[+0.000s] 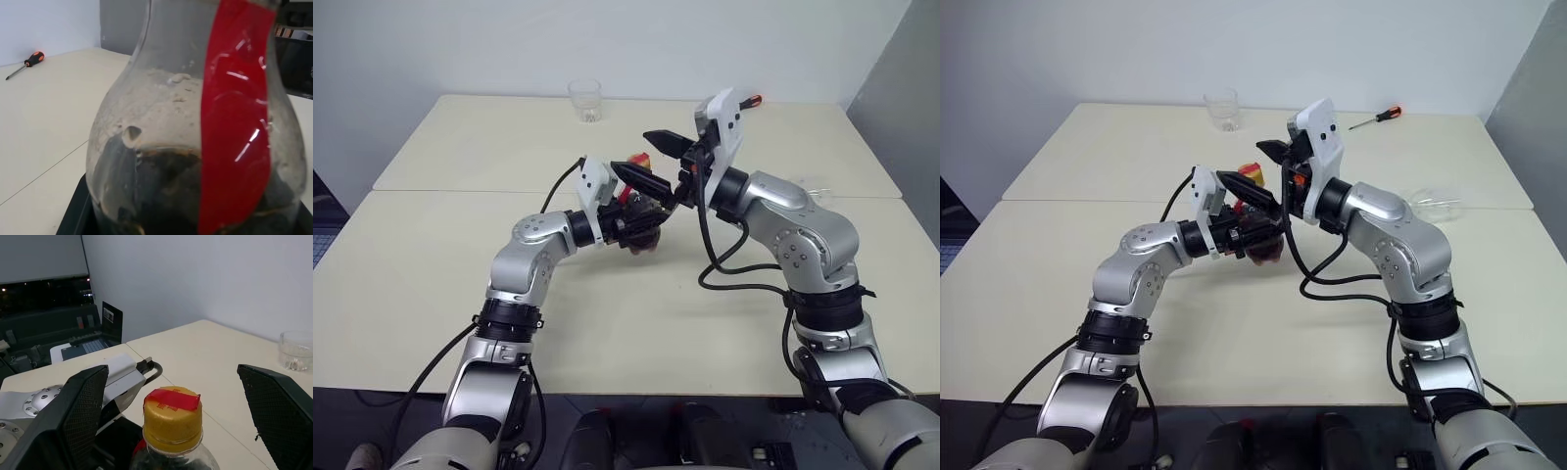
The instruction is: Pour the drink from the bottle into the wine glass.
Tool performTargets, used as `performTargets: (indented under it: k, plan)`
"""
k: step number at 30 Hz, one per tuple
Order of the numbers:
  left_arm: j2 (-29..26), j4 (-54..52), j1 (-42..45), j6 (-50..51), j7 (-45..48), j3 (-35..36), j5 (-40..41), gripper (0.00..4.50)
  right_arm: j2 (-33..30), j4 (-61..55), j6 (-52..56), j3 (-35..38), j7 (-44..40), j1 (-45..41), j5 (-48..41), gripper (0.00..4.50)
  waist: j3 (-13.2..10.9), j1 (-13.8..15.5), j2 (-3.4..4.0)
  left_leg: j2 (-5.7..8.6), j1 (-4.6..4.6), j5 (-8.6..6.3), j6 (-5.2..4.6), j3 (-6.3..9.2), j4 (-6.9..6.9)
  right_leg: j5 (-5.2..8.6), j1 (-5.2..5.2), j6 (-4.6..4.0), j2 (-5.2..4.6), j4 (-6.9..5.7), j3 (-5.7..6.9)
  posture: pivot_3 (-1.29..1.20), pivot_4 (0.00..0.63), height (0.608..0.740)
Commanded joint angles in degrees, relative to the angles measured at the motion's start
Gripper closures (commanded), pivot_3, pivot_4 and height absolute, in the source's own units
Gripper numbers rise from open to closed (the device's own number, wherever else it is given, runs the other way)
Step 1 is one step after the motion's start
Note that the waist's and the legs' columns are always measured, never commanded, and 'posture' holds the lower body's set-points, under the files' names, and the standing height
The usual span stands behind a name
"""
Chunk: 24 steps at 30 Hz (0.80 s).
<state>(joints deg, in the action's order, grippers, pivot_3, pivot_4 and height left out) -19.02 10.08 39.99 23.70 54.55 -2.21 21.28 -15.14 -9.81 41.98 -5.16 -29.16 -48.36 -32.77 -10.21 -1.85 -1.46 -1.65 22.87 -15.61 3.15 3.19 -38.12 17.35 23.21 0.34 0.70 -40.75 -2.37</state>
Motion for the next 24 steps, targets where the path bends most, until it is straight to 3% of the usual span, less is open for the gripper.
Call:
performTargets:
  k: [1, 2, 24]
  plan:
    - [-0.3, -2.6, 1.1, -0.4, 0.6, 0.0, 1.0, 2.32, 0.0, -2.0, 0.0, 1.2, -0.9, -1.0, -0.7, 0.86, 0.0, 0.0, 0.0, 0.0, 0.0, 0.0, 0.0, 0.0, 0.0, 0.0, 0.0, 0.0, 0.0, 0.0, 0.0, 0.0, 0.15, 0.74]
    - [-0.2, -2.7, 1.2, -0.3, 0.6, 0.0, 1.0, 2.32, 0.0, -2.1, 0.0, 1.1, -0.9, -0.9, -0.5, 1.18, 0.0, 0.0, 0.0, 0.0, 0.0, 0.0, 0.0, 0.0, 0.0, 0.0, 0.0, 0.0, 0.0, 0.0, 0.0, 0.0, 0.15, 0.74]
    - [0.1, -2.8, 1.8, -0.7, 2.6, -1.5, 1.0, 2.32, 2.6, -0.9, -0.2, -2.0, 2.3, -2.3, 7.8, 1.18, 0.0, 0.0, 0.0, -0.01, 0.02, 0.0, 0.0, -0.02, 0.01, 0.0, 0.03, 0.0, 0.0, 0.0, -0.02, 0.0, 0.15, 0.74]
